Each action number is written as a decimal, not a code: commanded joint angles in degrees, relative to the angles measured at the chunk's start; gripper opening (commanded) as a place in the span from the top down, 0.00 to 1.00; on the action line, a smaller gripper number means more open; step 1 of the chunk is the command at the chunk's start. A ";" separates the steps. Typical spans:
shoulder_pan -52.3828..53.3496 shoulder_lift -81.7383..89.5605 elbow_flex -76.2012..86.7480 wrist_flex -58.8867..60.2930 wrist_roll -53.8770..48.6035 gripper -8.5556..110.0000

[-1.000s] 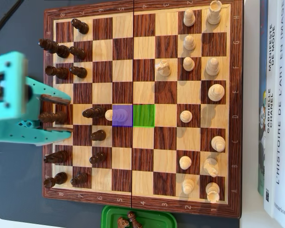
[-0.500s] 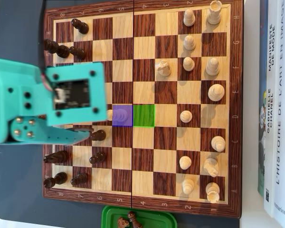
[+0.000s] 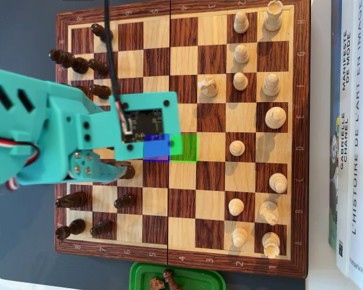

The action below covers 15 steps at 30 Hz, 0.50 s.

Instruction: Play chess

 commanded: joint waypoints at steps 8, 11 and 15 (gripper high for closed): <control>-0.44 -3.69 -3.16 -1.67 -0.26 0.77; -0.44 -4.83 -4.31 -1.67 -0.26 0.77; -0.44 -7.12 -5.89 -1.67 -0.26 0.77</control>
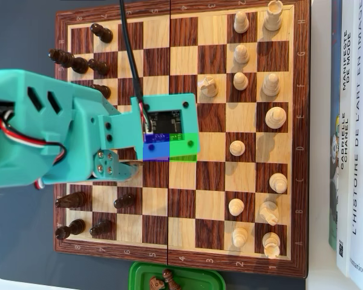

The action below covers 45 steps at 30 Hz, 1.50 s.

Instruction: Play chess

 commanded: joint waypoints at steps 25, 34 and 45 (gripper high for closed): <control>-0.18 -4.66 -3.96 -0.62 -0.18 0.78; 0.35 -6.94 -3.96 -0.62 -0.18 0.78; -0.26 -7.29 -3.87 -3.87 -0.18 0.77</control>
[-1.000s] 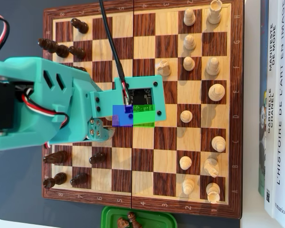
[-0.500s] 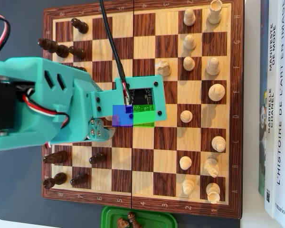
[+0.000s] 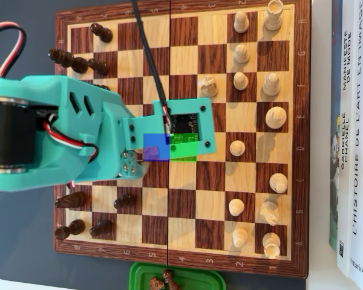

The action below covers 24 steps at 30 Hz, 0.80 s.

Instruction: Play chess

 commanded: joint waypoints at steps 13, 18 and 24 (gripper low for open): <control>0.09 0.18 -2.20 2.64 -0.26 0.78; 0.09 0.18 -2.37 1.58 -0.26 0.78; 0.26 0.18 -2.37 1.58 -0.26 0.78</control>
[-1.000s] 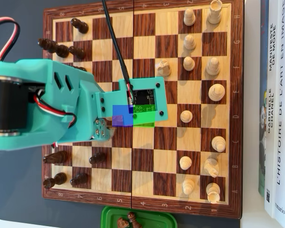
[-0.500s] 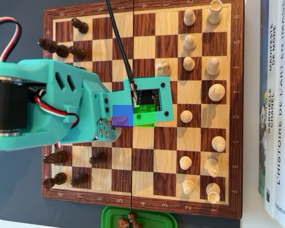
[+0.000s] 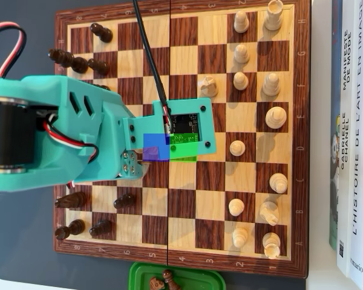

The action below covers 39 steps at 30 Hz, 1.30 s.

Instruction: Play chess

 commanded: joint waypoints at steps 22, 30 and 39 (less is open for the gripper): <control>0.26 0.18 -2.29 -0.35 -0.26 0.87; 0.26 0.79 -2.55 -0.35 -0.26 0.88; -0.44 0.70 -8.35 0.35 -0.18 0.88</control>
